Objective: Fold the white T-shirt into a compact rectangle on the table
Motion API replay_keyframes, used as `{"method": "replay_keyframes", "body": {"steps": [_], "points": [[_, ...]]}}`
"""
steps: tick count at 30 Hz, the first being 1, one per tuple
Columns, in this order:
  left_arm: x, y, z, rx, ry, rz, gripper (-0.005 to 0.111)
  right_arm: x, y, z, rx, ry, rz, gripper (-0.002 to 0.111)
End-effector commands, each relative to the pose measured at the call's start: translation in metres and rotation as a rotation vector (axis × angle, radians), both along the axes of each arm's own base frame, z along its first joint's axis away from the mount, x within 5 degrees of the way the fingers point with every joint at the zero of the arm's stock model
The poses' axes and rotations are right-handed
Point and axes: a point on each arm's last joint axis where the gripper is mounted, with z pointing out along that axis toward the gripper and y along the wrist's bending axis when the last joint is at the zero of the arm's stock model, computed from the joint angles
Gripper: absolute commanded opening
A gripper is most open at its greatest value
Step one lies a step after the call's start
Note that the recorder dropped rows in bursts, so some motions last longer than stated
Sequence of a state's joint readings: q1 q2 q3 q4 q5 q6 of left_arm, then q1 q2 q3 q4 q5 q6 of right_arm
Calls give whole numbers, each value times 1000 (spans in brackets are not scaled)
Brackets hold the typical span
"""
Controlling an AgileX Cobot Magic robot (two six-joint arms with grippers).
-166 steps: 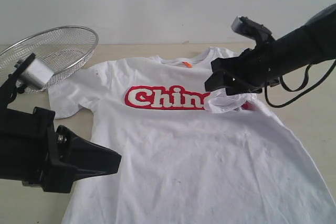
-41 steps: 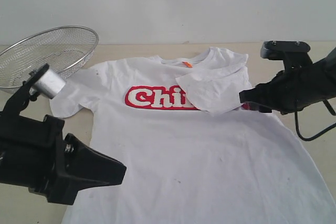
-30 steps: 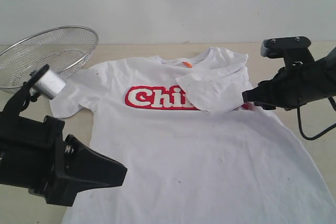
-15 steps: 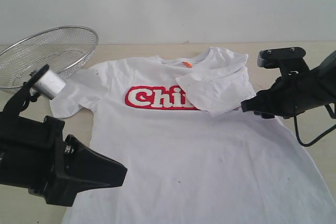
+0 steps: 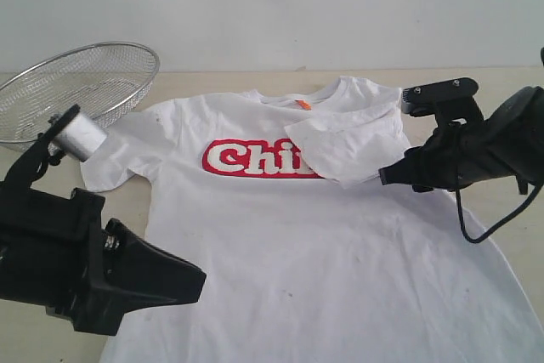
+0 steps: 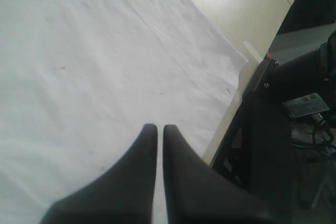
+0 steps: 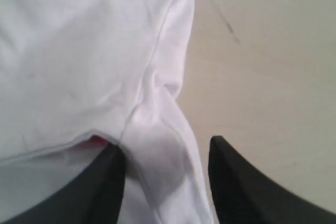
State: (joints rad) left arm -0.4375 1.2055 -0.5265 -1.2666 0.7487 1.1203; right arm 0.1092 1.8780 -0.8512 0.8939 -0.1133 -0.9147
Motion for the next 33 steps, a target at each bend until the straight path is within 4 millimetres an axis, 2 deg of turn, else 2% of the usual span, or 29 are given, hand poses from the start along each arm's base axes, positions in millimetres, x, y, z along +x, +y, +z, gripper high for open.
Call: {"method": "replay_keyframes", "body": {"steps": [1,6,11,16,26,33], "points": [[-2,-1,0,-9,12,-7,4,2,-4,1,-34,-38,-34,43],[-2,-1,0,-9,12,-7,4,4,-7,3,-54,-57,-47,43],[-2,-1,0,-10,14,-10,4,2,-37,0,-32,-22,-128,43],[-2,-1,0,-10,14,-10,4,1,-51,-1,-17,-5,-158,43],[-3,-1,0,-12,16,-13,4,-1,-58,-7,14,18,-213,43],[-3,-1,0,-12,16,-13,4,-5,-81,-14,67,58,-298,43]]}}
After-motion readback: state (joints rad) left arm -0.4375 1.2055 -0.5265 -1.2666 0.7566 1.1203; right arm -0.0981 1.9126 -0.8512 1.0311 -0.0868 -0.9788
